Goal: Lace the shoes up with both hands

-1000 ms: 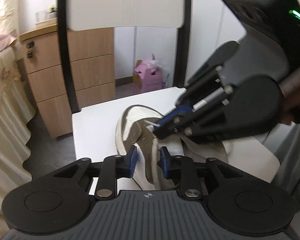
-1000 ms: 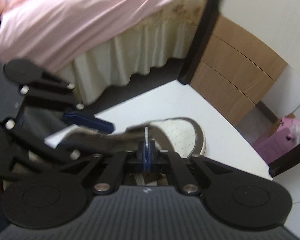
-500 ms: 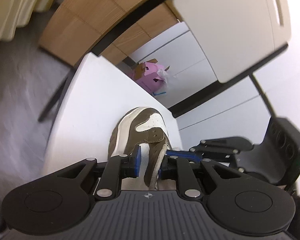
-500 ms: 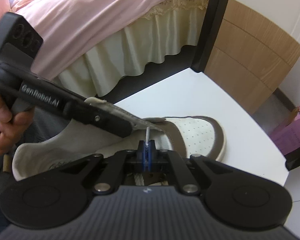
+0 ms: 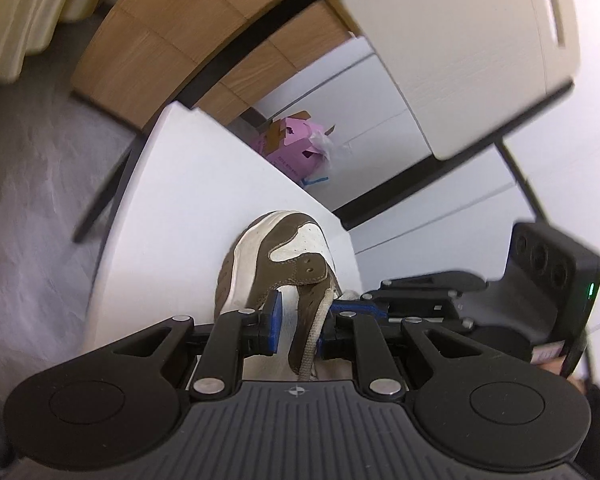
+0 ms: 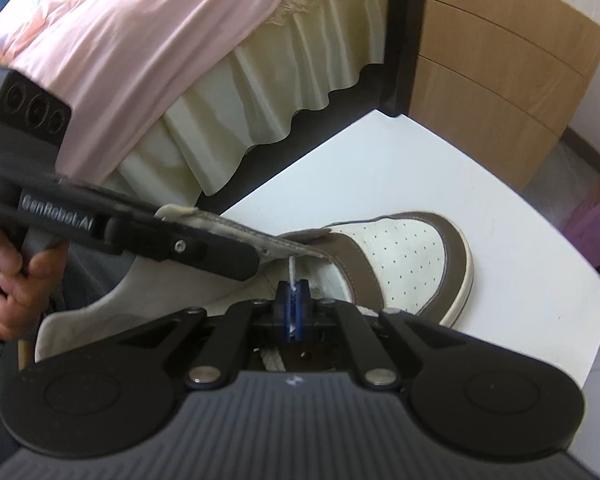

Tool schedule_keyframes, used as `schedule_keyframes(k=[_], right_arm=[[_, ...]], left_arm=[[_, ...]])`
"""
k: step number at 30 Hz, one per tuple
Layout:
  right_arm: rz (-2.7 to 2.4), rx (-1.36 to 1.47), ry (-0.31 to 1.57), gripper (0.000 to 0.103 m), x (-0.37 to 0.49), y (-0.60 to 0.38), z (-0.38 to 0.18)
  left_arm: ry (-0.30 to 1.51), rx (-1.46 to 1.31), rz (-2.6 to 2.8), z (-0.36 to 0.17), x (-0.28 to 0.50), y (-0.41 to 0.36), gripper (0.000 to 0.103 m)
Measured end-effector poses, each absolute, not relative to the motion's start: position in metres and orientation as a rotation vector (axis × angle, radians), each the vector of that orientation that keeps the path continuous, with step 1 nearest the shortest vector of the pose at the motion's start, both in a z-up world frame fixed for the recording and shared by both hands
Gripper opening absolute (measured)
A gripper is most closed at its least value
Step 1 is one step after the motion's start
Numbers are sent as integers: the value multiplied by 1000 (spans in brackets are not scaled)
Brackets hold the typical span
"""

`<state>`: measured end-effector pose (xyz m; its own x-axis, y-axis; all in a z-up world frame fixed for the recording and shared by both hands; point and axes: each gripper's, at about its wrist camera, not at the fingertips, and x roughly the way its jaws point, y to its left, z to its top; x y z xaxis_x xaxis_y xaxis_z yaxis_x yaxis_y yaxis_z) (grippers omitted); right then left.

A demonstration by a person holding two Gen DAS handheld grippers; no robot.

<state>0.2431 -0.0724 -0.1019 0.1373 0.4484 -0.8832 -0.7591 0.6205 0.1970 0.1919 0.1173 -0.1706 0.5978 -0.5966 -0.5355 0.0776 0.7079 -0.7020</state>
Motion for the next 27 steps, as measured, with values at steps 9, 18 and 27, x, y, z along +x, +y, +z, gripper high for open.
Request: schedule_keyframes(k=[9, 18, 27], right_arm=[[832, -395, 1055, 2, 232, -67, -98], [829, -432, 961, 3, 224, -70, -93], [830, -474, 981, 2, 225, -57, -104]], left_arm=[[738, -131, -461, -147, 172, 71, 18], [703, 86, -478, -146, 163, 55, 18], [700, 105, -494, -147, 163, 53, 18]])
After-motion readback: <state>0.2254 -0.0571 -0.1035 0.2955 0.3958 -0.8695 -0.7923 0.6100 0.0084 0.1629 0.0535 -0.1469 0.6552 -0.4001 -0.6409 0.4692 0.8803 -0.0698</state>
